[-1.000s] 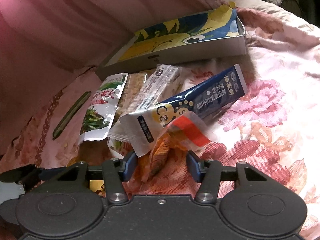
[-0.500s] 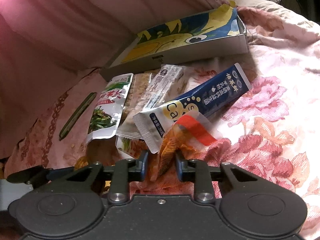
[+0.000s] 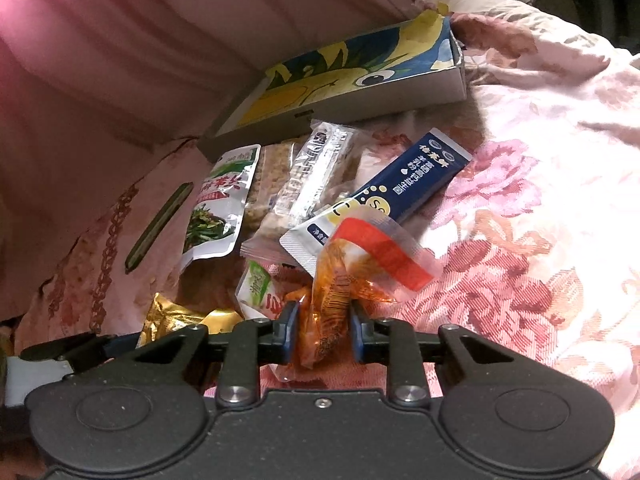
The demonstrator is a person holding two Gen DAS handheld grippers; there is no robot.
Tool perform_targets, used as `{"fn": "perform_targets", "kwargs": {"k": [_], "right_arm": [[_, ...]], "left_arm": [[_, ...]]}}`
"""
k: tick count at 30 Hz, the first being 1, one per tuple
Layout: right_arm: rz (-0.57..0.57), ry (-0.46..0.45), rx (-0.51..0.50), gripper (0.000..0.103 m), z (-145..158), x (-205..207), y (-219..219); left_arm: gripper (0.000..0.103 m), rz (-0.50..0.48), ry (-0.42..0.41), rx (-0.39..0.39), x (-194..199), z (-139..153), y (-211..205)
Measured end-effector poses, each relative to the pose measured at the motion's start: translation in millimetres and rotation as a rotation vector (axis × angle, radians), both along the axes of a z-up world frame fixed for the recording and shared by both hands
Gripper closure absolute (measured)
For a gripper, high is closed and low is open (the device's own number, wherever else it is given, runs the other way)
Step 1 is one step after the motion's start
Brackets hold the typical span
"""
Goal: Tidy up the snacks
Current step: 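Close the right tool on the orange packet while the left tool grips the gold foil packet, then lift and carry both held packets over the cartoon tray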
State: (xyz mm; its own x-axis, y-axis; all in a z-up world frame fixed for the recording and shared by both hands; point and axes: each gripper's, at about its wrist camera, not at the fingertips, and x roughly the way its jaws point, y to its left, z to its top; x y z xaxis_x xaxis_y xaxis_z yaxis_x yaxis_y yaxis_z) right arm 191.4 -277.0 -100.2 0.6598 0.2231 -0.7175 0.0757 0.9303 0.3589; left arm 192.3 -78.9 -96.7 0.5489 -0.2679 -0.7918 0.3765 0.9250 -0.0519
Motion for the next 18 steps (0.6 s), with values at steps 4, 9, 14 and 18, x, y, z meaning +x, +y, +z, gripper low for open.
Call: {"fn": "perform_targets", "kwargs": {"k": [4, 9, 14, 18], "right_arm": [[-0.014, -0.005, 0.007, 0.075, 3, -6, -2], [-0.024, -0.004, 0.085, 0.075, 7, -18, -6], [0.001, -0.052, 0.118, 0.075, 17, -33, 1], [0.026, -0.148, 0.081, 0.075, 33, -40, 7]], "left_arm": [[0.032, 0.004, -0.017, -0.003, -7, 2, 0], [0.032, 0.031, -0.079, -0.023, -22, 12, 5], [0.032, 0.112, -0.122, -0.082, -34, 29, 19], [0.032, 0.142, -0.171, -0.101, -26, 49, 22]]}}
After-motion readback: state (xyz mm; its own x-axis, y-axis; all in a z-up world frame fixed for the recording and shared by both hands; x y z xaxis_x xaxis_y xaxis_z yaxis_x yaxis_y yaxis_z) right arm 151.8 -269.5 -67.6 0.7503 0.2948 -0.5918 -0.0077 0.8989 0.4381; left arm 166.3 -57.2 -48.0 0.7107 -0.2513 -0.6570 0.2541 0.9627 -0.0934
